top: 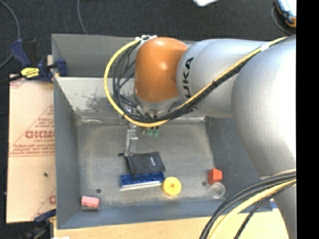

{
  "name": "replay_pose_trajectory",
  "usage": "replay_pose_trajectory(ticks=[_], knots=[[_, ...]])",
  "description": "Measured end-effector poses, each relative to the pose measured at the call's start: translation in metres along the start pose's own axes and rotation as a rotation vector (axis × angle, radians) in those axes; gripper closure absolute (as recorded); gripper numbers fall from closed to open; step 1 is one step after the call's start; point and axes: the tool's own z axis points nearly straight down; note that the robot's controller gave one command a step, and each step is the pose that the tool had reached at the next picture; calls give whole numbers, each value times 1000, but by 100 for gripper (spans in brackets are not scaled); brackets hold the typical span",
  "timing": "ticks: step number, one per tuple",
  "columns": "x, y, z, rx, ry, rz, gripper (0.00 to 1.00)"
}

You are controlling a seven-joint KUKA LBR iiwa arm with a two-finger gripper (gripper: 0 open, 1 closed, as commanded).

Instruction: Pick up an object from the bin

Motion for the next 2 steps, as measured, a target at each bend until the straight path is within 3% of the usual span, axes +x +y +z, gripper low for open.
replay_pose_trajectory(ticks=[1,2], knots=[[-2,-1,-5,-1,-7,4,0],[17,-38,45,1,-6,-98,0]])
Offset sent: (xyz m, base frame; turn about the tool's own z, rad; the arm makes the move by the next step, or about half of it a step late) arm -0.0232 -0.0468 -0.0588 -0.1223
